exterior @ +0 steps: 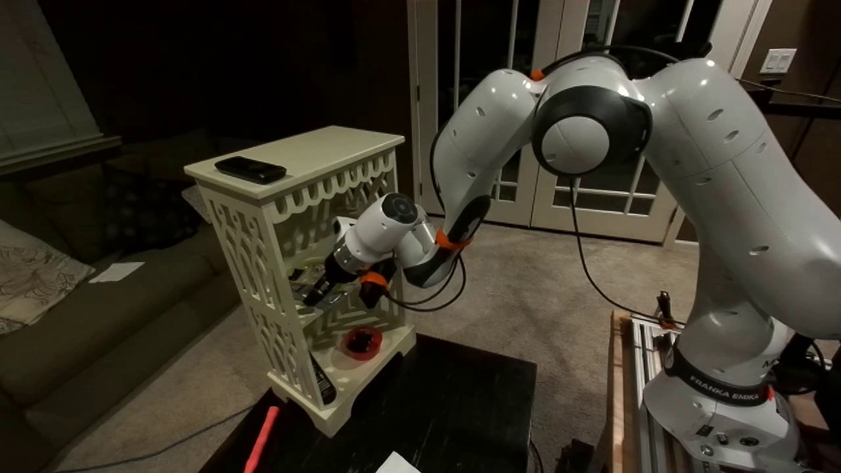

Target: Remove the grey remote from the middle shelf and put it in the bottom shelf

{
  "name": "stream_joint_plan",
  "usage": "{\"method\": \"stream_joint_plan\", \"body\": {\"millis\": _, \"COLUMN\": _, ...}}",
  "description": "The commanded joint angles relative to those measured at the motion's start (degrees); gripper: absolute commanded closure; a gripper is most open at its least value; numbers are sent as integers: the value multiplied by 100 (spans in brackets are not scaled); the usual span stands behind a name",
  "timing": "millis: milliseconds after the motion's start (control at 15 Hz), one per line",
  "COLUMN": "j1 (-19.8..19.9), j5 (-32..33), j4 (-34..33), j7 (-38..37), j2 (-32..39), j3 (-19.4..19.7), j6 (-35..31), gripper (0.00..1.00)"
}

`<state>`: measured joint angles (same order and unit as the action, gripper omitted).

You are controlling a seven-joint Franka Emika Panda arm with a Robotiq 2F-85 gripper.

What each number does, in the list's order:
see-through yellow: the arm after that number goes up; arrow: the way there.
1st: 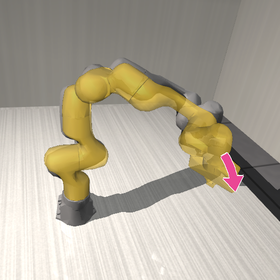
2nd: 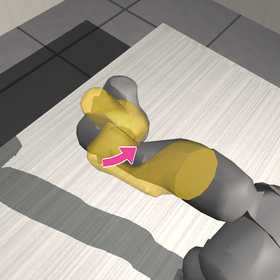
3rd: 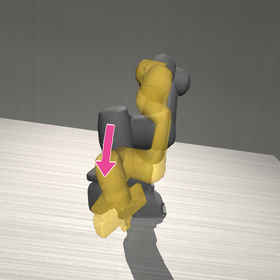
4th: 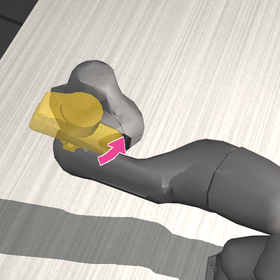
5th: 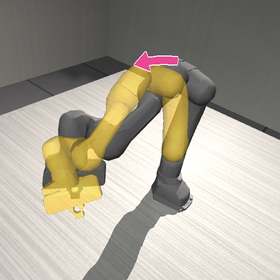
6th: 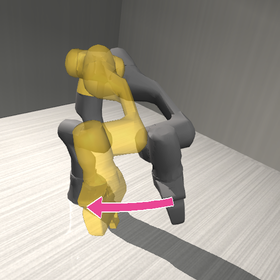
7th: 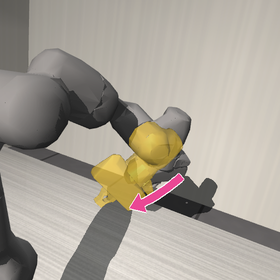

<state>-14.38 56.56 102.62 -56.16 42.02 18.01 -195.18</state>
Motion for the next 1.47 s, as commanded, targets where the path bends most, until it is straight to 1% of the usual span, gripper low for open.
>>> {"method": "stream_joint_plan", "body": {"millis": 0, "j1": 121, "j5": 48, "j4": -173, "j7": 62, "j2": 114, "j3": -139, "j6": -48, "gripper": 53}}
{"method": "stream_joint_plan", "body": {"millis": 133, "j1": 124, "j5": 43, "j4": -169, "j7": 72, "j2": 105, "j3": -152, "j6": -48, "gripper": 69}}
{"method": "stream_joint_plan", "body": {"millis": 400, "j1": 61, "j5": 32, "j4": -149, "j7": 86, "j2": 59, "j3": -115, "j6": -81, "gripper": 69}}
{"method": "stream_joint_plan", "body": {"millis": 800, "j1": -216, "j5": -13, "j4": -123, "j7": 108, "j2": -112, "j3": 72, "j6": -187, "gripper": 69}}
{"method": "stream_joint_plan", "body": {"millis": 1000, "j1": -426, "j5": -68, "j4": -108, "j7": 99, "j2": -206, "j3": 346, "j6": -119, "gripper": 69}}
{"method": "stream_joint_plan", "body": {"millis": 1133, "j1": -670, "j5": -118, "j4": -66, "j7": 104, "j2": -287, "j3": 679, "j6": -133, "gripper": 69}}
{"method": "stream_joint_plan", "body": {"millis": 1400, "j1": -1313, "j5": -170, "j4": 201, "j7": 80, "j2": -554, "j3": 1594, "j6": -219, "gripper": 69}}
